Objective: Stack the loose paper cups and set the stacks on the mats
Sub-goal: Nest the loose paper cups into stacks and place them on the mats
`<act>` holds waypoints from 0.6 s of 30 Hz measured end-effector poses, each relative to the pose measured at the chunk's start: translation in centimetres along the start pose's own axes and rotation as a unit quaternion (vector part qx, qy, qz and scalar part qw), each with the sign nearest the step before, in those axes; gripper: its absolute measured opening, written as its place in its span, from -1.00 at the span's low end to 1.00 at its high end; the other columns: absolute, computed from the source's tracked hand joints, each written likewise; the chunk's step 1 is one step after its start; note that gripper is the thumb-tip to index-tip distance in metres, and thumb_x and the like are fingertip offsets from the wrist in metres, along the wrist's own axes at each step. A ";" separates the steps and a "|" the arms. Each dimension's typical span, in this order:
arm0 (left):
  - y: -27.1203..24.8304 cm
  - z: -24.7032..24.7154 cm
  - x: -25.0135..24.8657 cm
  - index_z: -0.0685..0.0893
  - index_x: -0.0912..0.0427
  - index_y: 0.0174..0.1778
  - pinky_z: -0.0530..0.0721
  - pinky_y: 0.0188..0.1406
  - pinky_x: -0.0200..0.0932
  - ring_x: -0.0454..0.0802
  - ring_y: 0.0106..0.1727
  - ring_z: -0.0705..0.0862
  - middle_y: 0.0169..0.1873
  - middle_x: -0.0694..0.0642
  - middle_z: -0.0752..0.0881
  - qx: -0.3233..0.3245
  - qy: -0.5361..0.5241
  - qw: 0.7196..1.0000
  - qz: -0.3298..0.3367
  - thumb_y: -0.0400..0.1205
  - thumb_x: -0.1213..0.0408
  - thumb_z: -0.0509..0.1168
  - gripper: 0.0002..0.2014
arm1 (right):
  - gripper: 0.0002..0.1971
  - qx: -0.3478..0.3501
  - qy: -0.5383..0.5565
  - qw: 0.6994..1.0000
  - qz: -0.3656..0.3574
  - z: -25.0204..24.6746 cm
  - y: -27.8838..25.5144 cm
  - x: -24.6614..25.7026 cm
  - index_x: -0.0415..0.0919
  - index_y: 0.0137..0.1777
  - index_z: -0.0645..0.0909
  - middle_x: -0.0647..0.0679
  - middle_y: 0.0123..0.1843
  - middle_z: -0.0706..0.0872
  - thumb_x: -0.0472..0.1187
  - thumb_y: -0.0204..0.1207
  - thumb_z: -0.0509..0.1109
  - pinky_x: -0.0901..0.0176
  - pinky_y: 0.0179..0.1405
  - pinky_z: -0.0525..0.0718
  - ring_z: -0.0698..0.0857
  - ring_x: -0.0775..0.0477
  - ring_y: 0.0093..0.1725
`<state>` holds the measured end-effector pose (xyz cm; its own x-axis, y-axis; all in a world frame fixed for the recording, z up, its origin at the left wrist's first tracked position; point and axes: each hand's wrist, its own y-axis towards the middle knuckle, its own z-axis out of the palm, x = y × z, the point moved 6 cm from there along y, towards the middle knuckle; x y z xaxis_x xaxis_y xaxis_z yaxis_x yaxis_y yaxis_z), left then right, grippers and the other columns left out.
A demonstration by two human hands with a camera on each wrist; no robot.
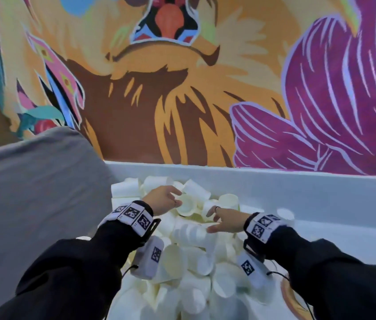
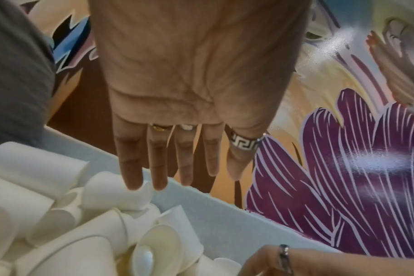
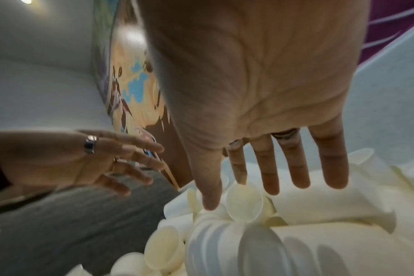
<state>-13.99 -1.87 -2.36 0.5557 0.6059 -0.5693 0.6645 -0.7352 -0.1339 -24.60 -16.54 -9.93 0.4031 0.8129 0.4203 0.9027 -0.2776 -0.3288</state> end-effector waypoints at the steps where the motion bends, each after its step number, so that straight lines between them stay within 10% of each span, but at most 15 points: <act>1: 0.1 -0.1 0.8 0.55 0.06 0.37 0.48 0.23 -0.15 0.07 0.31 0.58 0.32 0.14 0.60 -0.001 -0.001 1.000 -0.004 0.65 0.15 0.29 -0.64 | -0.36 0.009 -0.015 1.000 0.009 0.7 0.8 0.6 -0.16 0.55 0.23 -0.16 0.48 0.47 0.09 0.57 0.33 0.12 0.32 0.42 0.50 -0.16 0.41; 18: 2.2 -0.4 6.3 0.54 -0.06 0.35 0.44 0.33 -0.14 0.02 0.39 0.52 0.37 0.07 0.54 0.017 -0.020 1.000 -0.004 0.61 0.12 0.32 -0.63 | -0.16 -0.035 -0.013 0.998 0.056 3.6 4.1 2.9 -0.09 0.55 0.18 -0.14 0.27 0.61 -0.01 0.35 0.54 -0.02 0.29 0.58 0.61 -0.17 0.25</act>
<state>-8.76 0.45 -5.92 0.5294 0.6007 -0.5991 0.6513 -0.7403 -0.1667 -20.27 -13.52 -13.09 0.4996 0.7872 0.3615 0.8605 -0.4029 -0.3120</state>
